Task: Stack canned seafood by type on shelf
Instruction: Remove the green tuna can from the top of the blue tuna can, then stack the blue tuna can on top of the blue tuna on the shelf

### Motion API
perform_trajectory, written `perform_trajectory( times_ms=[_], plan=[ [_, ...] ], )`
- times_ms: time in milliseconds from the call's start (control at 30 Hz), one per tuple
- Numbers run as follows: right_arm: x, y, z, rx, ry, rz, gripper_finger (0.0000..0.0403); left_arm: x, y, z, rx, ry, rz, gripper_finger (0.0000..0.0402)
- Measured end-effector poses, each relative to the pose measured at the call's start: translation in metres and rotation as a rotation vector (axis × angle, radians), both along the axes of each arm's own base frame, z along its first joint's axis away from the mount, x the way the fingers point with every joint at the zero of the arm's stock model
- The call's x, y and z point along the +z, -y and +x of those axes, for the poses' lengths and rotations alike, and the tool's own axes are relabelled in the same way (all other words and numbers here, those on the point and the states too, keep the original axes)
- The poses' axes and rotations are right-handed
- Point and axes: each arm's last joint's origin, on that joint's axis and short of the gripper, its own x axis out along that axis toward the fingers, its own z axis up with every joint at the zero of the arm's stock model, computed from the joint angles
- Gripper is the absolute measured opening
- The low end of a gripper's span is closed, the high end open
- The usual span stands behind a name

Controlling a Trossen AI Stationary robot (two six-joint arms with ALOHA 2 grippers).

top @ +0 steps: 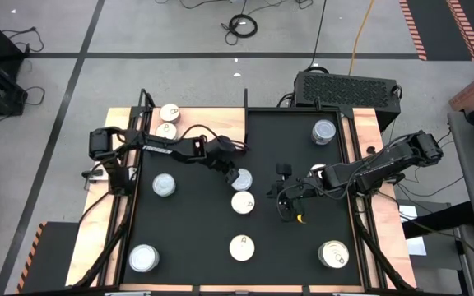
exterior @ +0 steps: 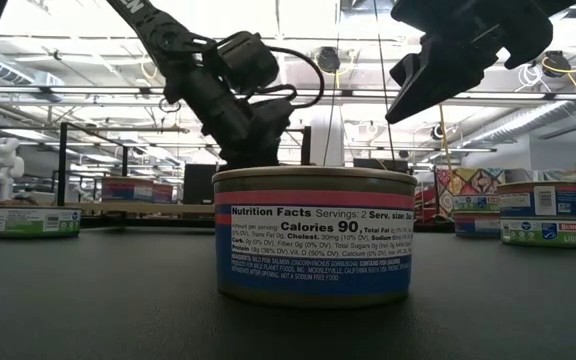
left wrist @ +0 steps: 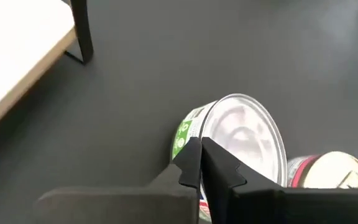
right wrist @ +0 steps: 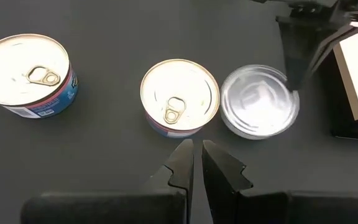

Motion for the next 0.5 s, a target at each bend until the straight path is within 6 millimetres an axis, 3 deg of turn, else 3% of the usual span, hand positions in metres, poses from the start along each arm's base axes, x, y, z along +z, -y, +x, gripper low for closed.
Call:
perform_trajectory(
  times_ms=[333,500],
  plan=[
    [0.0,0.0,0.0,0.0,0.0,0.0,0.0027,0.038,0.005,-0.009,-0.167,0.113,0.134,0.0096],
    [0.0,0.0,0.0,0.003,0.0,0.001,0.0027,0.051,0.046,-0.012,-0.521,0.167,0.255,0.0099]
  ],
)
